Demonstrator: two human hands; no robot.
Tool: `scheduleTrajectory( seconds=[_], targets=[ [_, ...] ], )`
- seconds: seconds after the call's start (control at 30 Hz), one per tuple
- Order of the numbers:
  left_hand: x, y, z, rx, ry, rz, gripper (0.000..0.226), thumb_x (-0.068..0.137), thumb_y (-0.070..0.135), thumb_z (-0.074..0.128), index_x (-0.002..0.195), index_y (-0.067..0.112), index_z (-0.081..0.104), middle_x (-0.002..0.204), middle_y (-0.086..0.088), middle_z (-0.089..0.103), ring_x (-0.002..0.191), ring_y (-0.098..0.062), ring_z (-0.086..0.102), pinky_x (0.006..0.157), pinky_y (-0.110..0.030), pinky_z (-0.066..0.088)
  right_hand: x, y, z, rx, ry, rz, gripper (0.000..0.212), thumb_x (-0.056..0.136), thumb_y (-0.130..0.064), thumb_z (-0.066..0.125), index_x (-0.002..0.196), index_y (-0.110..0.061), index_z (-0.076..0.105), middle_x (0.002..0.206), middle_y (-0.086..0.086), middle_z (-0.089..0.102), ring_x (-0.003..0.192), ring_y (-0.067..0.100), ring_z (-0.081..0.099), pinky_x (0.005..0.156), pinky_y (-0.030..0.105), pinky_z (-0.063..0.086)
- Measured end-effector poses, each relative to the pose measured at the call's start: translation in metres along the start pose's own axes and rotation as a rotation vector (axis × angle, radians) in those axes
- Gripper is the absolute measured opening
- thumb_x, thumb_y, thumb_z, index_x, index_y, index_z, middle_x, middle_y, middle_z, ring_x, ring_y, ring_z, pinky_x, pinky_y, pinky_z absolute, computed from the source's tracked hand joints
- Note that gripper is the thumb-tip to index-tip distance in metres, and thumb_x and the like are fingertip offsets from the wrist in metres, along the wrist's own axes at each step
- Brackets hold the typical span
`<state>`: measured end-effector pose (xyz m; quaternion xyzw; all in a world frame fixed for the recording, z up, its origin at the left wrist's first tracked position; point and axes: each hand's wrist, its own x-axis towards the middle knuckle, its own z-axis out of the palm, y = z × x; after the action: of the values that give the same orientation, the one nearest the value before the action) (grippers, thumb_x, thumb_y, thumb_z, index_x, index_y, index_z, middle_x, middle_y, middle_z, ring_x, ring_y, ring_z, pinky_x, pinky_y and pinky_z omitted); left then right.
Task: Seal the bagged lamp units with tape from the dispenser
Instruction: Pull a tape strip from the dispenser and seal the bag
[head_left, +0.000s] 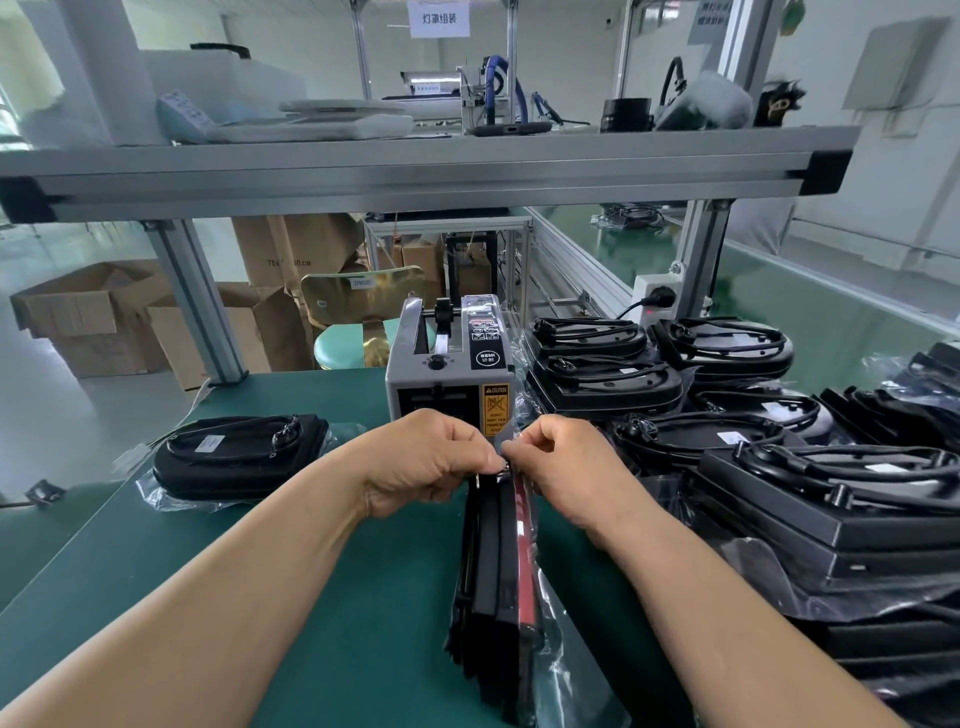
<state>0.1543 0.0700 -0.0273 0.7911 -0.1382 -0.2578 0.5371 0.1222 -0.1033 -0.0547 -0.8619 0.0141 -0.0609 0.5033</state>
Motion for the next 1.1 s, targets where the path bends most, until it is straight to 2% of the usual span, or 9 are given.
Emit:
scheduleTrajectory(
  seconds=[0.13,0.27,0.4,0.57,0.67,0.8,0.9,1.0,1.1],
  targets=[
    [0.002,0.001,0.000,0.017,-0.019,0.003,0.016,0.088,0.012,0.070,0.073,0.013,0.065,0.052,0.005,0.039,0.048,-0.008,0.031,0.050,-0.020,0.028,-0.001,0.001,-0.001,-0.002,-0.001,-0.009,0.017,0.089,-0.031,0.069,0.078,-0.020,0.063,0.069,-0.006,0.061,0.062,0.008,0.052,0.060,0.025,0.038],
    [0.004,-0.001,0.002,0.031,0.021,0.020,0.024,0.087,0.010,0.071,0.065,0.016,0.064,0.054,0.002,0.038,0.049,-0.011,0.029,0.049,-0.022,0.025,-0.001,-0.001,-0.001,0.016,-0.008,-0.008,0.018,0.089,-0.029,0.070,0.078,-0.017,0.063,0.070,-0.004,0.061,0.064,0.010,0.052,0.064,0.027,0.040],
    [0.004,-0.003,0.006,0.050,0.069,0.055,0.018,0.083,0.011,0.075,0.069,0.010,0.063,0.053,0.002,0.040,0.049,-0.012,0.029,0.049,-0.023,0.025,-0.002,-0.001,-0.002,0.015,-0.009,-0.011,0.018,0.089,-0.029,0.069,0.078,-0.017,0.063,0.071,-0.004,0.061,0.065,0.010,0.053,0.064,0.027,0.040],
    [0.003,0.000,0.010,0.146,0.151,0.101,0.019,0.080,0.015,0.078,0.066,0.012,0.066,0.057,0.003,0.048,0.051,-0.010,0.035,0.049,-0.019,0.032,-0.002,-0.002,-0.003,0.004,-0.011,-0.003,0.018,0.089,-0.029,0.069,0.081,-0.014,0.065,0.074,-0.002,0.062,0.067,0.012,0.053,0.065,0.029,0.044],
    [0.002,0.003,0.012,0.200,0.197,0.103,0.021,0.078,0.020,0.081,0.064,0.016,0.065,0.056,0.005,0.049,0.052,-0.010,0.038,0.056,-0.021,0.036,-0.002,-0.001,-0.003,0.022,-0.020,0.010,0.017,0.090,-0.029,0.069,0.081,-0.014,0.064,0.074,0.000,0.061,0.067,0.013,0.053,0.067,0.034,0.046],
    [0.001,0.000,0.018,0.188,0.297,0.026,0.022,0.076,0.029,0.080,0.084,0.017,0.064,0.067,0.008,0.056,0.057,-0.009,0.043,0.051,-0.021,0.035,-0.002,0.001,-0.002,0.055,-0.022,0.018,0.017,0.090,-0.030,0.068,0.081,-0.016,0.064,0.071,-0.002,0.061,0.064,0.012,0.051,0.063,0.032,0.043],
    [0.005,-0.008,0.033,0.008,0.390,-0.030,0.019,0.080,0.032,0.075,0.091,0.018,0.068,0.079,0.002,0.063,0.069,-0.013,0.053,0.059,-0.026,0.040,-0.002,0.004,-0.001,0.070,-0.012,0.035,0.018,0.092,-0.033,0.065,0.081,-0.018,0.064,0.071,-0.004,0.063,0.063,0.011,0.053,0.061,0.030,0.044],
    [0.004,-0.016,0.043,-0.095,0.472,-0.022,0.017,0.083,0.037,0.072,0.090,0.022,0.072,0.076,0.004,0.074,0.065,-0.010,0.066,0.055,-0.024,0.050,-0.008,0.004,0.001,0.098,-0.018,0.057,0.021,0.096,-0.038,0.058,0.089,-0.020,0.067,0.080,-0.002,0.068,0.078,0.019,0.064,0.079,0.042,0.056],
    [-0.006,-0.020,0.047,-0.108,0.450,-0.010,0.016,0.084,0.042,0.071,0.088,0.027,0.075,0.078,0.007,0.076,0.064,-0.006,0.071,0.052,-0.018,0.052,-0.025,0.009,-0.001,0.165,0.010,0.043,0.024,0.095,-0.046,0.054,0.098,-0.028,0.069,0.084,-0.005,0.069,0.087,0.017,0.067,0.091,0.049,0.054]
  ],
)
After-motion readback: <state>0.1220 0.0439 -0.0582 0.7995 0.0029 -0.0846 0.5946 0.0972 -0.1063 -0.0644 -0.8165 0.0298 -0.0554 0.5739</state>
